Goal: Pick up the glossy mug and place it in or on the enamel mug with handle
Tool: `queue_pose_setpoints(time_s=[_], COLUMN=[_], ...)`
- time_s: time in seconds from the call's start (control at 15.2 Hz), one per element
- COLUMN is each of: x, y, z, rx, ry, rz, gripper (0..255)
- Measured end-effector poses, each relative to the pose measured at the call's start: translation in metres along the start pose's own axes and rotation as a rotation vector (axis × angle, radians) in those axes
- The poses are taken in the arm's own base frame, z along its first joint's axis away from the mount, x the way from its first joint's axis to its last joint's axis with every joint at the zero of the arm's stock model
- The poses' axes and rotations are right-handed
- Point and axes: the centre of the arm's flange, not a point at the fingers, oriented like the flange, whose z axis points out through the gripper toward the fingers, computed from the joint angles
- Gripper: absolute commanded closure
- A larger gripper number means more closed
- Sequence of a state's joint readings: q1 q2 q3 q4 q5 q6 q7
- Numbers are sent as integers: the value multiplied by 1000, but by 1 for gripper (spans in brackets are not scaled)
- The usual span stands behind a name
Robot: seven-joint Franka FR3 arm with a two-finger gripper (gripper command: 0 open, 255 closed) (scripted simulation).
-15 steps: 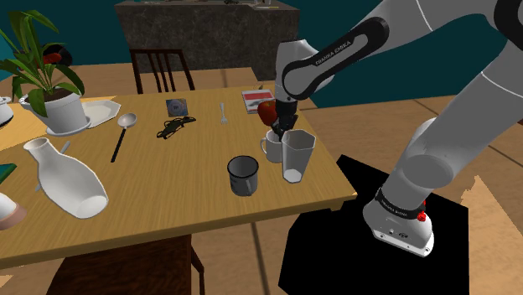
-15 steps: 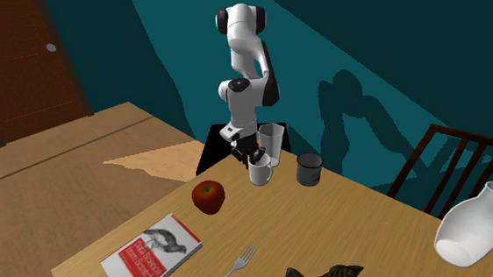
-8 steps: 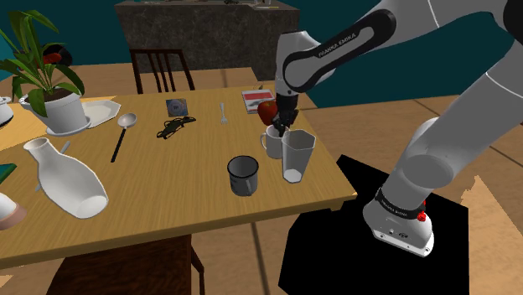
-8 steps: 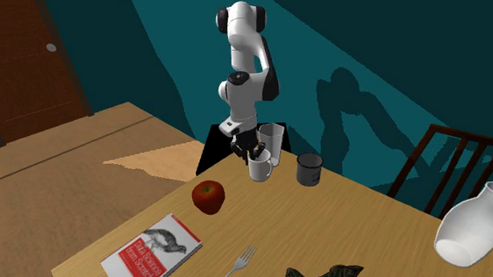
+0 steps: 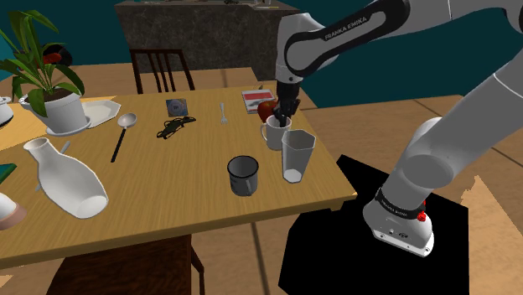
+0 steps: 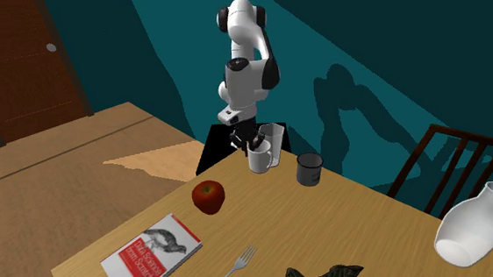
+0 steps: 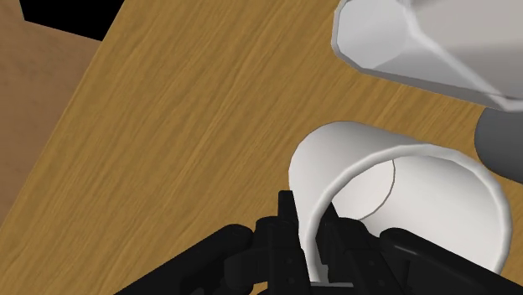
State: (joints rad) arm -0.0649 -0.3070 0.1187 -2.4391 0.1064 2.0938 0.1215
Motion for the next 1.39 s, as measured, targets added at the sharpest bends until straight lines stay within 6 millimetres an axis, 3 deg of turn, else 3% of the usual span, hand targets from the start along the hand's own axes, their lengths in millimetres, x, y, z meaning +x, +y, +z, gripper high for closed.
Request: queue_pose_setpoints(time_s=[1.39], x=[-6], y=[-12], z=[-105], rx=[0], ry=[0], rz=[0], gripper=[255])
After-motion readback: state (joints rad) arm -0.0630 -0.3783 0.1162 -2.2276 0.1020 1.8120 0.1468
